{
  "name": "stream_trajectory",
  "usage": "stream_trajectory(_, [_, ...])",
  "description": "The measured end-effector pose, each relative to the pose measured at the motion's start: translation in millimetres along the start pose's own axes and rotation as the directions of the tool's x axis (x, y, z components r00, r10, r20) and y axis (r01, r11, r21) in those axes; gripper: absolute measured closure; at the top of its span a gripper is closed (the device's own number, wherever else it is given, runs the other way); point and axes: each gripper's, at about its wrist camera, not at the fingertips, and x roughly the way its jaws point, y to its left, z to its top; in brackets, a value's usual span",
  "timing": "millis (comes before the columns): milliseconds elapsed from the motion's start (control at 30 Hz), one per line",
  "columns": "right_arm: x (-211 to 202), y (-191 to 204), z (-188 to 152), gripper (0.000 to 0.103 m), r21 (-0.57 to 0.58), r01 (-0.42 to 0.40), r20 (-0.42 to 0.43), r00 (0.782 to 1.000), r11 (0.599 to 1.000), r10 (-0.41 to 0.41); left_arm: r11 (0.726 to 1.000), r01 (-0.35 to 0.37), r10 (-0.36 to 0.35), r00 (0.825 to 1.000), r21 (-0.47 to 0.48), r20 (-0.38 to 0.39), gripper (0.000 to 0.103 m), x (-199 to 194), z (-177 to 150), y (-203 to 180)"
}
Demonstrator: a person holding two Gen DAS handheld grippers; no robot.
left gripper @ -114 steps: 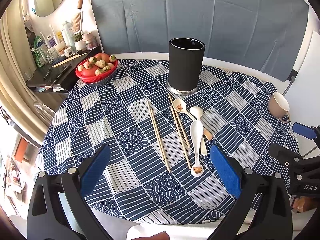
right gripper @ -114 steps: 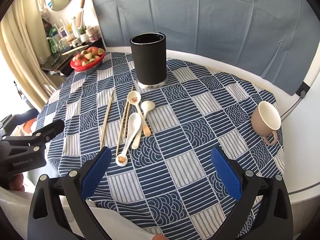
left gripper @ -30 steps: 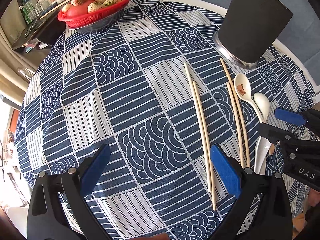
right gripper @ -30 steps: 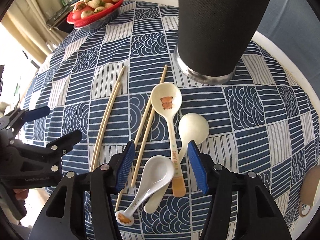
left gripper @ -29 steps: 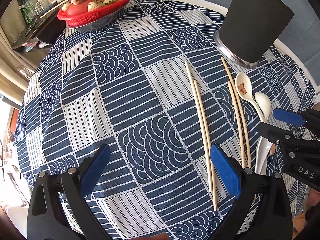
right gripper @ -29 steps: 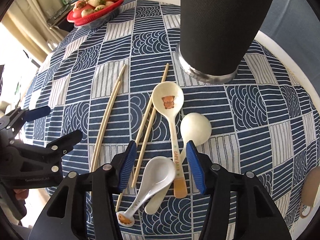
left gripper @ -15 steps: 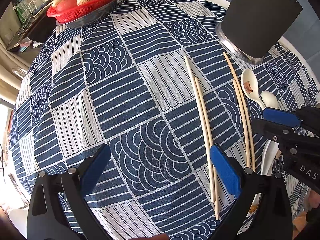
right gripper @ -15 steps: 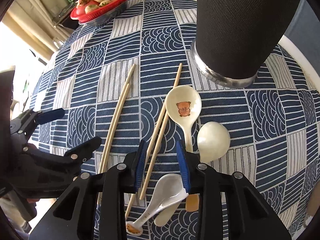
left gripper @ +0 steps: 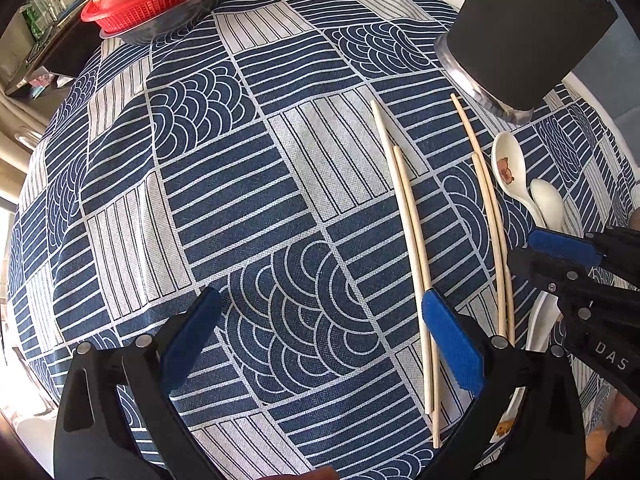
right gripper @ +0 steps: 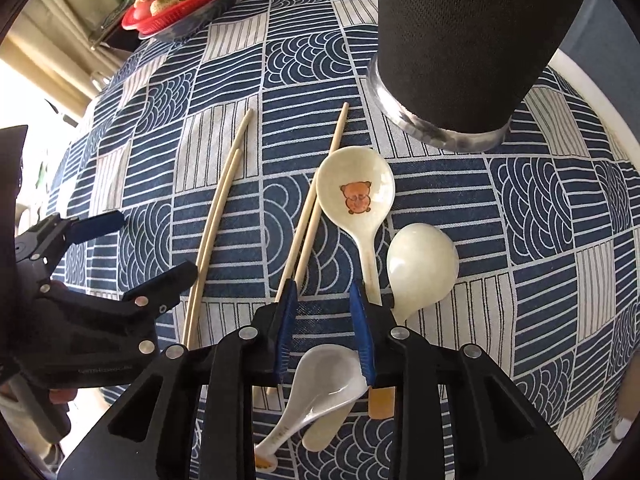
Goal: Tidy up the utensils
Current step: 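Close the right gripper on one chopstick while the left gripper closes on another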
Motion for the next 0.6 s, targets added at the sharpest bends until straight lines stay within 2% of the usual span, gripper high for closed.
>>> stream_trajectory(67, [1.0,-0.5,2.3,0.077,0.025,-0.001,-0.013,1.000,1.000,0.002,1.000,0.003,-0.003,1.000,0.009,0.000,0.004,0.4,-0.4,-1.5])
stream_trajectory(167, [2.6,2.6,5.4,0.076,0.033,0.016,-0.031,0.999,0.999,-0.015,0.998,-0.044,0.044,0.999,0.048,-0.007,0.004,6.5,4.4,-5.6])
stream_trajectory(367, [7.2,13.1,10.8,0.077,0.026,0.077,-0.038,0.996,0.997,-0.076,0.998,-0.028,0.028,1.000,0.052,0.010,0.004,9.7,2.8,-4.9])
stream_trajectory(467, [9.6,21.5,10.3,0.093,-0.022,0.146,-0.009,0.989,0.989,-0.146,0.998,-0.029,0.029,1.000,0.048,0.001,0.004,12.6,4.4,-5.8])
stream_trajectory(533, [9.8,23.5,9.7,0.097,-0.041,0.145,0.001,0.989,0.989,-0.145,0.998,-0.028,0.028,1.000,0.050,-0.009,0.005,14.0,6.8,-5.6])
stream_trajectory(567, [9.6,22.3,10.2,0.097,-0.035,0.135,0.001,0.991,0.990,-0.135,0.998,-0.026,0.027,1.000,0.057,-0.005,0.010,13.2,7.0,-5.8])
stream_trajectory(600, [9.4,20.2,10.9,0.098,-0.020,0.115,0.002,0.993,0.993,-0.115,0.997,-0.024,0.024,1.000,0.068,0.004,0.022,7.1,7.1,-1.6])
